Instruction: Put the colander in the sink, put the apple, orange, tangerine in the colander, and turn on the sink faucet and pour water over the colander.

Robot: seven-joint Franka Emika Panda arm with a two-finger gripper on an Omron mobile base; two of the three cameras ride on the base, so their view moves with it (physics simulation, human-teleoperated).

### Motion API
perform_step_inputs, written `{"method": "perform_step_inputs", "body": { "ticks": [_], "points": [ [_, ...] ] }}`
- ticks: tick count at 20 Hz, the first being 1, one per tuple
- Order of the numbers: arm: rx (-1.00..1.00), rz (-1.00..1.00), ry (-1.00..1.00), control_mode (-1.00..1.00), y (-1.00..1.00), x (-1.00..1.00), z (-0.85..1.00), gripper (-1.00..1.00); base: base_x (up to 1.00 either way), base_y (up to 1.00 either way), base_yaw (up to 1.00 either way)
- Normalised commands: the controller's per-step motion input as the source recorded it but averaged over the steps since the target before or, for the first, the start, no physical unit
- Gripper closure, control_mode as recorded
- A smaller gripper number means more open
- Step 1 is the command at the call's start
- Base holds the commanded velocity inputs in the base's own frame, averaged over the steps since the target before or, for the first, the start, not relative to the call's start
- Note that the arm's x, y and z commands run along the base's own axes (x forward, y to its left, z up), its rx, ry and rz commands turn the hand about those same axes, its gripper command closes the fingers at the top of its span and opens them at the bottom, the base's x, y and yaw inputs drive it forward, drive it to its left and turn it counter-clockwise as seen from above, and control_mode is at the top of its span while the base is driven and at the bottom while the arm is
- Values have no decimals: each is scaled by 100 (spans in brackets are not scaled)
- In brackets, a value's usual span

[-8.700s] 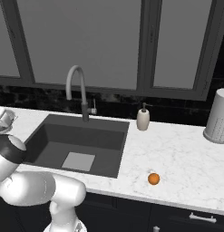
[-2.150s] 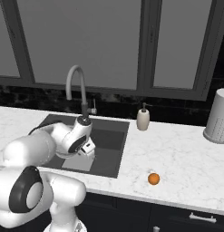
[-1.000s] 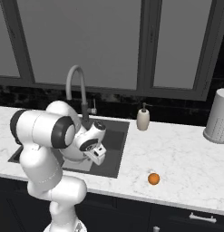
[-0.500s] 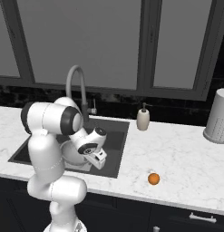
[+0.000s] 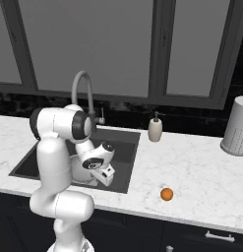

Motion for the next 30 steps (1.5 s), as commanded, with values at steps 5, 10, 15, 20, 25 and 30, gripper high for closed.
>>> {"method": "perform_step_inputs", "body": {
  "ticks": [5,10,15,20,25,30],
  "points": [
    [0,0,0,-100,1,0,-24,100,0,0,0],
    [0,0,0,-100,0,0,-11,100,0,0,0],
    [0,0,0,-100,9,0,0,100,0,0,0],
    [0,0,0,-100,5,0,7,-100,0,0,0],
    [0,0,-1,-100,-6,-14,39,-100,0,0,0],
    [0,0,-5,-100,-18,-32,73,-100,0,0,0]
  ]
}}
